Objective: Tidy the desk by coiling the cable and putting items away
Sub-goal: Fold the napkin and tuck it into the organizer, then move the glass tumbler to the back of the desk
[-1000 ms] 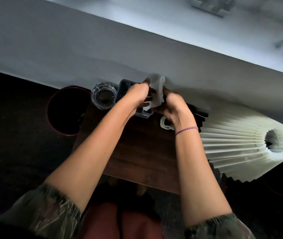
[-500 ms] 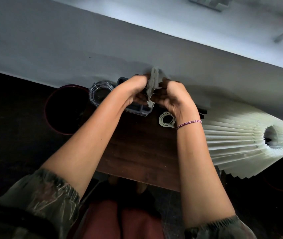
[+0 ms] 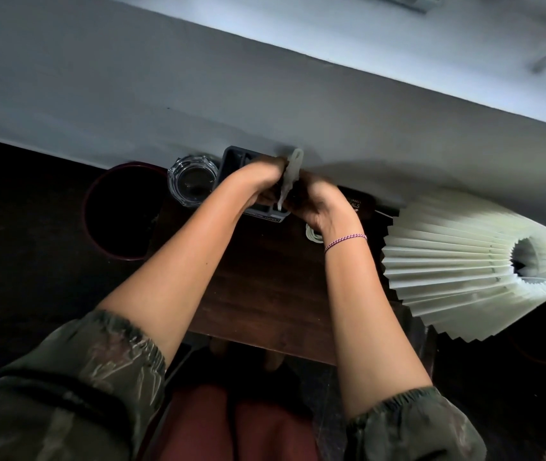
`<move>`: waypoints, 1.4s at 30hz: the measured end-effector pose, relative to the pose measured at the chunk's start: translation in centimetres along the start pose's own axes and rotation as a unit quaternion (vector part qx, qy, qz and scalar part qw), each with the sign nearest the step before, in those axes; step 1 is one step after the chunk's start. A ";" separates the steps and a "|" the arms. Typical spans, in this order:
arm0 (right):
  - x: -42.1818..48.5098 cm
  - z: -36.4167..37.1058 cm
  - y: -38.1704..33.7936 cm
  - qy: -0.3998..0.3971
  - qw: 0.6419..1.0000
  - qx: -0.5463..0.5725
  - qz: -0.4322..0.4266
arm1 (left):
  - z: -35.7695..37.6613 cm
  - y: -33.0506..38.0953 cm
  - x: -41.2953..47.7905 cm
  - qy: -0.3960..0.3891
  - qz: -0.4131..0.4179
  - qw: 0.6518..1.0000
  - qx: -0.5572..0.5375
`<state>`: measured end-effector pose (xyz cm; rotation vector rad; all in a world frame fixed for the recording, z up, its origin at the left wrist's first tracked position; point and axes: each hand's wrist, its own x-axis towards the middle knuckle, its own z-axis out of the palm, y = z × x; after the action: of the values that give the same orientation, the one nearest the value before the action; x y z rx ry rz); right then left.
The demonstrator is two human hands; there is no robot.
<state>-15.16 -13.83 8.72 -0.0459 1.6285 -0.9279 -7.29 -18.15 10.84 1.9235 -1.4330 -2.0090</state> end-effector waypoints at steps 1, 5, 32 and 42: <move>0.0 -0.1 0.0 -0.006 1.000 0.004 0.002 | 0.0 0.1 -0.1 0.009 -0.001 1.000 -0.004; -0.5 -1.0 0.2 -0.017 1.000 0.017 -0.020 | 0.0 -0.1 -0.2 0.043 0.027 0.998 0.024; -14.3 -21.4 13.7 0.103 0.858 -0.499 0.062 | 21.6 -11.9 -9.3 -0.014 -0.057 0.979 0.194; -11.1 -27.8 14.9 0.175 0.885 -0.422 0.083 | 24.7 -13.1 -8.3 -0.078 -0.070 0.979 0.176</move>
<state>-28.72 16.78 8.55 -0.3481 2.2329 -0.0289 -17.65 8.52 5.27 2.0859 -1.8529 -2.1286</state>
